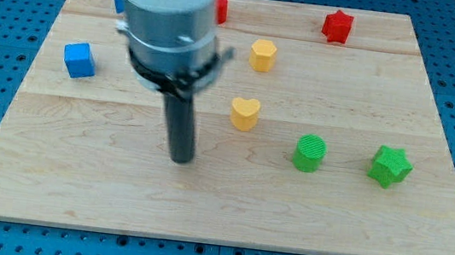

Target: Move the green star parallel to the top right of the green circle

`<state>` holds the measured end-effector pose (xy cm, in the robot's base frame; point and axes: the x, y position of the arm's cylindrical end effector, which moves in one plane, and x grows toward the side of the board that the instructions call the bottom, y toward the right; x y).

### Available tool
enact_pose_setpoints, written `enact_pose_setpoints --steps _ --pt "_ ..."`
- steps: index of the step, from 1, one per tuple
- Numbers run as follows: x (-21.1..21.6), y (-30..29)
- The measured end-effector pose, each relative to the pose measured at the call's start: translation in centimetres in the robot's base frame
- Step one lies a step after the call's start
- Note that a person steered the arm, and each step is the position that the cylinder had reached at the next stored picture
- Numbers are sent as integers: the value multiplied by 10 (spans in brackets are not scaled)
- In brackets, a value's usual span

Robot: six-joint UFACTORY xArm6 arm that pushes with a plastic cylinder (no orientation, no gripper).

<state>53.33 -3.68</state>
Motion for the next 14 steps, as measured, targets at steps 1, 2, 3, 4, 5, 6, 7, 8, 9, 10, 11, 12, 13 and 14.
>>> enact_pose_setpoints --steps 1,2,3,4,5,6,7,8,9,10,11,12,13,14 --pt "29 88" --pt "20 184" --pt "4 210" --pt "17 216" --pt "17 241" --pt "3 248" --pt "-30 254" --pt "-68 248" --pt "-32 277" --pt "-38 228" --pt "-54 203" --pt "-65 225" --pt "-68 231" --pt "-76 233"
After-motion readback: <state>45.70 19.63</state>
